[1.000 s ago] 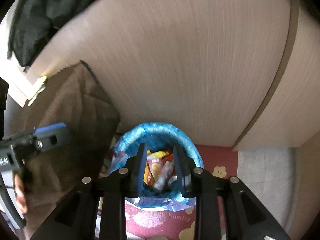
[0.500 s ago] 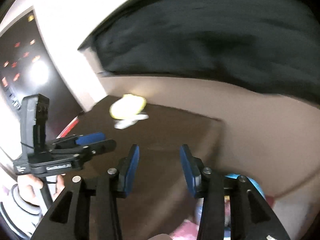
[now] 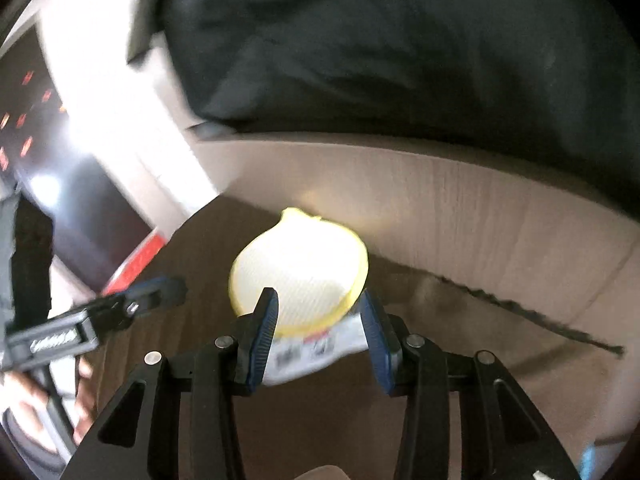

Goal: Collect trash
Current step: 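Grasp the yellow-rimmed mesh disc with the right gripper while the left grasps clear plastic, then lift the clear plastic with the left gripper toward the right gripper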

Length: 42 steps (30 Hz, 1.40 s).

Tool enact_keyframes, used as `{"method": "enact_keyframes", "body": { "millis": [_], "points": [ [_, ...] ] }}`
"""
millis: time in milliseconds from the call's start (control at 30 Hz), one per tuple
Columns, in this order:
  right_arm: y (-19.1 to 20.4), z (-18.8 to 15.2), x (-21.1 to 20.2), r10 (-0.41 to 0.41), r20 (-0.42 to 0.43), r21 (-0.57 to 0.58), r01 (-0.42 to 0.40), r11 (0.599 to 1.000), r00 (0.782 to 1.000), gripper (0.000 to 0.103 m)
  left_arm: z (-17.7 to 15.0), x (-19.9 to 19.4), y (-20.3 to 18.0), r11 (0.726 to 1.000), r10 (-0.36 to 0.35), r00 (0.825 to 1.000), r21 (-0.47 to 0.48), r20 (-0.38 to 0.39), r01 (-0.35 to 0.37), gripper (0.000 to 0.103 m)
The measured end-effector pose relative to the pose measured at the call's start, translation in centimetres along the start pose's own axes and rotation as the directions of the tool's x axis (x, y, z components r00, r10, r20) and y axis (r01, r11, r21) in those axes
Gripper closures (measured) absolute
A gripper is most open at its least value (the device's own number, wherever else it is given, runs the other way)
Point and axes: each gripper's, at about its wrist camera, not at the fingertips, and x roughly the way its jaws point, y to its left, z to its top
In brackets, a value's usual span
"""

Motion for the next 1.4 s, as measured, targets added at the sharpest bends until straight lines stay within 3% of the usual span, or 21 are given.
{"method": "enact_keyframes", "body": {
  "millis": [133,233,267,300,333,467,700,833,900,967,1033,1133,1167,1267,1333,1400],
  "points": [
    [-0.9,0.7,2.6,-0.018,-0.022,0.074,0.02,0.997,1.0,0.061,0.4,-0.1,1.4,1.0,0.023,1.0,-0.003,0.015,-0.022,0.046],
    [-0.9,0.7,4.8,0.049,-0.091,0.118,-0.039,0.992,0.995,0.061,0.3,0.1,2.4,0.999,0.046,0.999,-0.01,0.0,-0.046,0.046],
    [-0.7,0.7,4.7,0.048,-0.067,0.111,-0.041,0.993,0.997,0.068,0.2,0.3,2.6,0.999,0.046,0.999,-0.018,-0.008,-0.047,0.046],
    [-0.4,0.7,4.4,0.044,-0.063,0.098,-0.038,0.995,0.997,0.083,0.0,0.5,2.8,0.998,0.045,0.999,-0.031,-0.018,-0.046,0.046],
    [-0.1,0.7,4.3,0.041,-0.062,0.081,-0.036,0.996,0.997,0.088,-0.1,0.7,3.0,0.998,0.039,0.999,-0.038,-0.024,-0.04,0.046],
    [0.9,0.4,0.1,-0.021,0.027,-0.037,0.022,0.999,0.999,0.094,-0.2,1.6,2.1,0.997,-0.036,0.998,-0.068,-0.045,0.033,0.046],
    [-2.9,-1.1,-10.2,-0.097,0.156,-0.008,0.099,0.995,0.983,0.094,0.1,4.9,-1.6,0.993,-0.065,0.993,-0.1,-0.102,0.055,0.046],
    [-4.7,-2.5,-13.2,-0.156,0.161,-0.035,0.163,0.986,0.975,0.094,-0.5,5.9,-3.6,0.992,-0.109,0.983,-0.078,-0.145,0.098,0.046],
    [-5.8,-3.5,-14.4,-0.17,0.158,-0.032,0.177,0.984,0.973,0.094,-1.0,6.0,-4.9,0.991,-0.129,0.976,0.009,-0.173,0.132,0.046],
    [-7.2,-4.3,-15.4,-0.175,0.146,-0.023,0.18,0.983,0.974,0.094,-1.3,6.3,-6.5,0.981,-0.081,0.977,0.156,-0.196,0.112,0.046],
    [-8.0,-5.3,-16.1,-0.19,0.141,-0.027,0.196,0.98,0.972,0.094,-1.2,6.8,-7.2,0.968,-0.022,0.983,0.241,-0.183,0.067,0.046],
    [-9.1,-6.8,-17.5,-0.193,0.131,-0.017,0.197,0.98,0.972,0.094,-0.2,8.9,-5.8,0.987,-0.009,0.977,0.157,-0.213,0.043,0.048],
    [-9.4,-7.5,-18.0,-0.194,0.125,-0.004,0.196,0.981,0.973,0.094,-0.1,8.9,-5.5,0.989,-0.04,0.98,0.132,-0.193,0.066,0.048],
    [-9.9,-9.1,-19.1,-0.203,0.111,0.006,0.203,0.979,0.973,0.094,-0.9,8.4,-4.5,0.99,-0.102,0.969,0.076,-0.225,0.122,0.048],
    [-10.0,-10.0,-19.8,-0.212,0.105,0.005,0.213,0.977,0.971,0.094,-2.0,7.6,-4.7,0.985,-0.135,0.96,0.067,-0.245,0.156,0.048],
    [-10.2,-10.6,-20.5,-0.208,0.094,0.004,0.208,0.978,0.974,0.094,-3.8,6.6,-5.5,0.981,-0.114,0.954,0.117,-0.275,0.151,0.048]
  ]
}}
